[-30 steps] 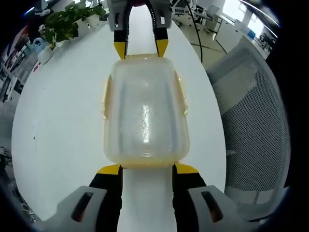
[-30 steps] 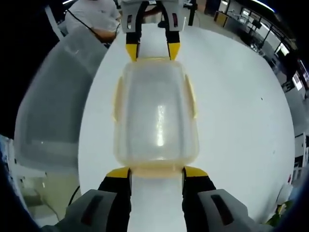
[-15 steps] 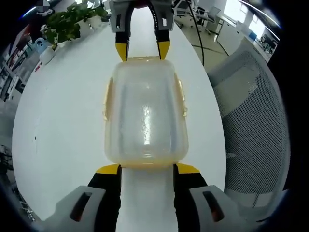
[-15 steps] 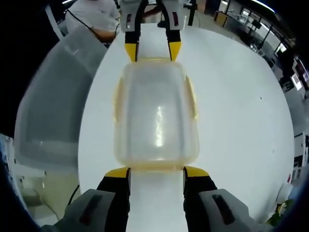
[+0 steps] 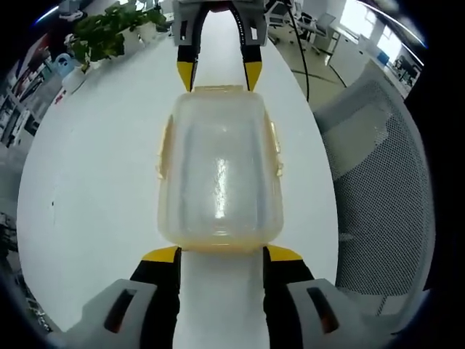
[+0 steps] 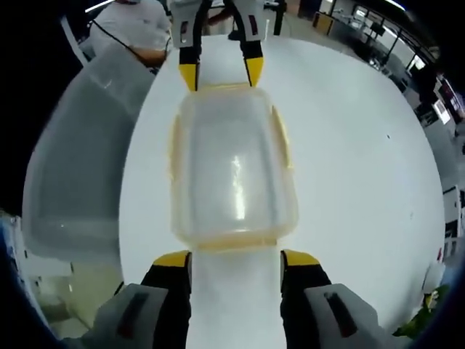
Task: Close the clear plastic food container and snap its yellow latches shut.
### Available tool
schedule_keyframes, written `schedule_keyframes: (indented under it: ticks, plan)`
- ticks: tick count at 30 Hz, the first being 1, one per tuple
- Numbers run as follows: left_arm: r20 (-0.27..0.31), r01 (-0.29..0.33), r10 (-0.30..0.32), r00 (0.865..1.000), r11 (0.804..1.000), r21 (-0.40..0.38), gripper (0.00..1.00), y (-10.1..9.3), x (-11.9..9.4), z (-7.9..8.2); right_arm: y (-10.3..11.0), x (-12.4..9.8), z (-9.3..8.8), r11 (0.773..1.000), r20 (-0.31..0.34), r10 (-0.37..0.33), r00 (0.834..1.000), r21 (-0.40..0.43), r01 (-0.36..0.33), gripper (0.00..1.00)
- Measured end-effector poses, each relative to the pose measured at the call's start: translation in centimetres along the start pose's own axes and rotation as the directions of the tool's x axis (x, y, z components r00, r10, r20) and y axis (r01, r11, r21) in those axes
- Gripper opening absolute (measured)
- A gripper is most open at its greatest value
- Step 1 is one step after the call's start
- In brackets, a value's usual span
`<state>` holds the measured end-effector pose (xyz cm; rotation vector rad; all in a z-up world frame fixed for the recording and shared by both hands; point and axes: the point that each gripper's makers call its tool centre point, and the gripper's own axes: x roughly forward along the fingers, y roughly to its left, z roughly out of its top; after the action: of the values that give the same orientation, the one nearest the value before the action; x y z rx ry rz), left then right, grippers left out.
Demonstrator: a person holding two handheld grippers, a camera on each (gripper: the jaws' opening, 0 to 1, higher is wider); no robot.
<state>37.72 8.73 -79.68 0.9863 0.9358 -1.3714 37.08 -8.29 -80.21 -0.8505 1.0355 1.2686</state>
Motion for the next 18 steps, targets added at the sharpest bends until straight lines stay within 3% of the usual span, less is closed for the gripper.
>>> schedule_keyframes:
  ticks: [3, 5, 15, 18]
  plan:
    - [0.010, -0.006, 0.006, 1.000, 1.000, -0.031, 0.45, 0.3, -0.3, -0.1, 0.0, -0.2, 0.2, 0.999, 0.017, 0.004, 1.000, 0.049, -0.004, 0.45]
    - [0.024, 0.001, 0.001, 1.000, 0.997, -0.072, 0.46, 0.3, -0.5, 0.0, 0.1, -0.2, 0.3, 0.992, 0.031, 0.016, 0.999, 0.124, -0.020, 0.44]
    - [0.047, 0.023, -0.016, 0.999, 0.988, -0.155, 0.46, 0.2, -0.9, 0.0, 0.0, -1.0, 0.4, 0.987, 0.048, 0.017, 0.999, 0.156, -0.024, 0.44]
    - [0.061, 0.045, -0.031, 0.998, 0.967, -0.251, 0.46, -0.1, -1.1, 0.0, 0.0, -1.4, 0.9, 0.978, 0.077, 0.016, 0.997, 0.208, -0.031, 0.47]
